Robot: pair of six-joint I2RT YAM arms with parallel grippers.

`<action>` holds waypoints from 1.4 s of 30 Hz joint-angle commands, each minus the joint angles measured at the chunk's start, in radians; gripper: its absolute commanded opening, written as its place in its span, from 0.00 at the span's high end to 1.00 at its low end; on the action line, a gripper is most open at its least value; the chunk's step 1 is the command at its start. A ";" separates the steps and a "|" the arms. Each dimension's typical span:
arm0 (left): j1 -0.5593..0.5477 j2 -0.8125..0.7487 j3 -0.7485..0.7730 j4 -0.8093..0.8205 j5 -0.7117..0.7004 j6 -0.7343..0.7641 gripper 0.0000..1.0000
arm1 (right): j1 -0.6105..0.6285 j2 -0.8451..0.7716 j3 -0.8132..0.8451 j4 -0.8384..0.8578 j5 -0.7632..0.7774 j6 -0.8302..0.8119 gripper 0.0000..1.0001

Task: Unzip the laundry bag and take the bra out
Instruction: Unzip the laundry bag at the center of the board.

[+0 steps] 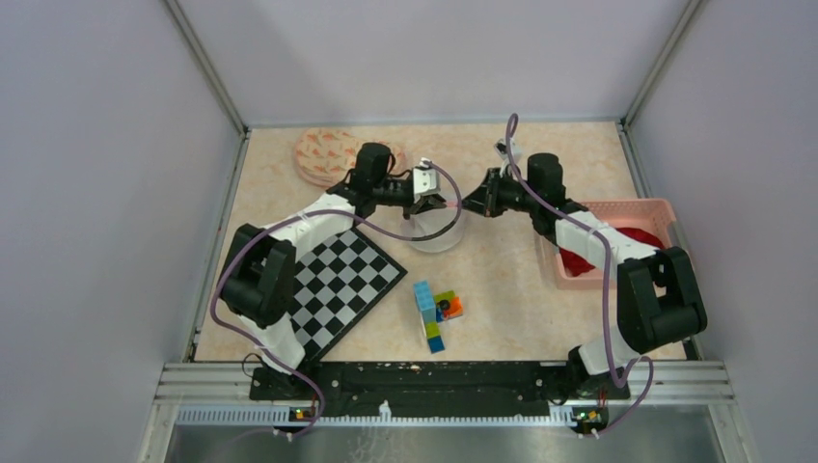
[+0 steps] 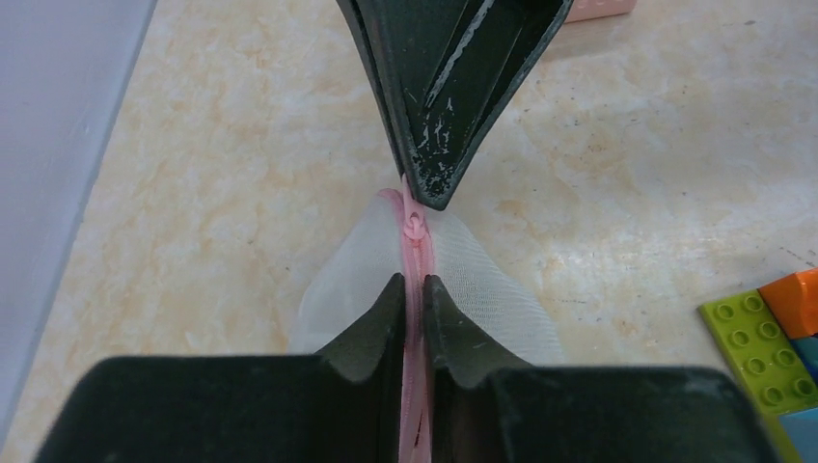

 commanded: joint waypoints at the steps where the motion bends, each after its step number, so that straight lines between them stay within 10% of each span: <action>1: 0.004 -0.001 0.020 -0.004 -0.025 0.007 0.90 | -0.004 -0.016 0.022 0.018 0.011 -0.031 1.00; 27: 0.038 -0.013 -0.039 0.045 -0.024 0.244 1.00 | -0.064 -0.069 -0.005 0.052 0.007 0.040 1.00; 34: 0.048 -0.058 -0.044 0.025 0.042 0.074 0.58 | -0.002 -0.050 -0.033 0.082 0.006 0.039 1.00; 42: 0.040 -0.102 -0.031 -0.044 0.062 0.076 0.49 | 0.007 -0.027 -0.029 0.095 -0.010 0.039 1.00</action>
